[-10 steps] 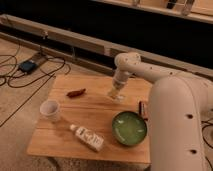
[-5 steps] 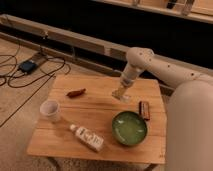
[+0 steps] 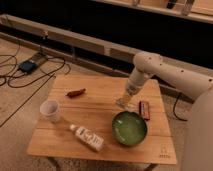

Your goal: Place the white sponge in the ceramic bowl

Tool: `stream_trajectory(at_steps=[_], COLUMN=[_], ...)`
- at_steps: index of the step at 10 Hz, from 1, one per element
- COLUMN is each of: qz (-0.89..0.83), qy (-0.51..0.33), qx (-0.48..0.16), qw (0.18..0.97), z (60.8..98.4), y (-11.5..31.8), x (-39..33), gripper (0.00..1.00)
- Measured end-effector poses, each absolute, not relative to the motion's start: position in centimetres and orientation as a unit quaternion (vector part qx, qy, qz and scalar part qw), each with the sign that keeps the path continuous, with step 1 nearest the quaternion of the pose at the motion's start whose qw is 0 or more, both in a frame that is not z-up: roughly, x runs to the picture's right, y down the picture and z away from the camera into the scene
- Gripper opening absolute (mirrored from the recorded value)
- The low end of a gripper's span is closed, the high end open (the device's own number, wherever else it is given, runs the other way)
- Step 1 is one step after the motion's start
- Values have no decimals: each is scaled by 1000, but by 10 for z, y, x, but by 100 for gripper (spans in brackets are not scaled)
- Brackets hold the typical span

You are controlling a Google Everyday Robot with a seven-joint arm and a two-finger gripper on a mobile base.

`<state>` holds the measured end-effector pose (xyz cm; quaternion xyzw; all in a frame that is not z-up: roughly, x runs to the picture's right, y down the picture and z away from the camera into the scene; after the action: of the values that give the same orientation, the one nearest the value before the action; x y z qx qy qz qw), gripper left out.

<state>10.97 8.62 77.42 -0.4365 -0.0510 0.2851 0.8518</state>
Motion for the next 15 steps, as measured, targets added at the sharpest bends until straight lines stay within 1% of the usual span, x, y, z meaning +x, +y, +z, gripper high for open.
stream_trajectory(at_steps=[1, 2, 3, 4, 5, 6, 8, 9, 10, 11, 15], qz=[288, 292, 297, 304, 310, 314, 324, 327, 328, 330, 321], qy=[-54, -56, -57, -58, -58, -57, -55, -54, -54, -55, -56], qx=[-445, -451, -455, -458, -458, -458, -453, -451, -450, -447, -440], qw=[846, 841, 837, 833, 831, 830, 829, 829, 829, 830, 837], z=[770, 767, 764, 762, 760, 759, 759, 760, 759, 760, 763], y=[96, 104, 110, 117, 123, 127, 135, 138, 141, 142, 142], x=[109, 109, 111, 113, 116, 119, 128, 131, 133, 133, 136], gripper=[0, 2, 9, 18, 31, 39, 61, 71, 77, 80, 80])
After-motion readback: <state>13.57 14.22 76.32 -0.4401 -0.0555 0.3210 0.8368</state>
